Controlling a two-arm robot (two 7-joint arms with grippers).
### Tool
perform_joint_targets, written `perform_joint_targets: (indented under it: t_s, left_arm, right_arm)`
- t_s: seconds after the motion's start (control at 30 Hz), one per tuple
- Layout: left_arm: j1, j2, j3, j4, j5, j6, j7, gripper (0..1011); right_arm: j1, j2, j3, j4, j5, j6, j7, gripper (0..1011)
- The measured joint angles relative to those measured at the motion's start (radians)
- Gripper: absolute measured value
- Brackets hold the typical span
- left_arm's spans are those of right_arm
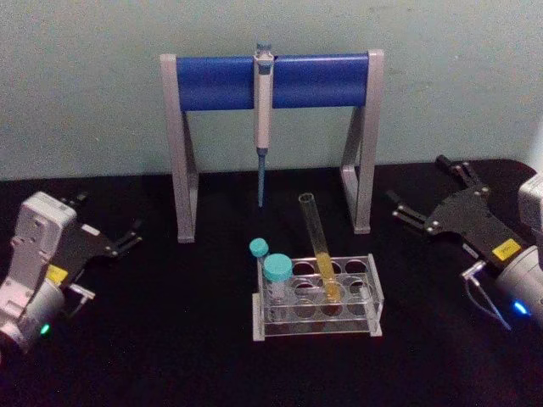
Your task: Pick up the test tube from the test tube rack, shake it, then place it back into the test tube rack.
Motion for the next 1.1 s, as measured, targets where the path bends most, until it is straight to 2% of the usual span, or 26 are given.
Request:
perform_joint_targets:
  t_s: [0.37, 0.7, 1.1]
  left_arm:
    - [0.000, 0.000, 0.000, 0.000, 0.000, 0.000, 0.000, 1001]
    - [0.000, 0.000, 0.000, 0.000, 0.000, 0.000, 0.000, 1001]
    - [0.000, 0.000, 0.000, 0.000, 0.000, 0.000, 0.000, 1001]
  right_arm:
    - [0.025, -0.017, -0.033, -0.028, 0.021, 0.026, 0.135, 1000]
    - [0.065, -0.058, -0.065, -0.009, -0.005, 0.079, 0.185, 1000]
    - [0.120, -0.114, -0.093, 0.045, -0.022, 0.177, 0.252, 1000]
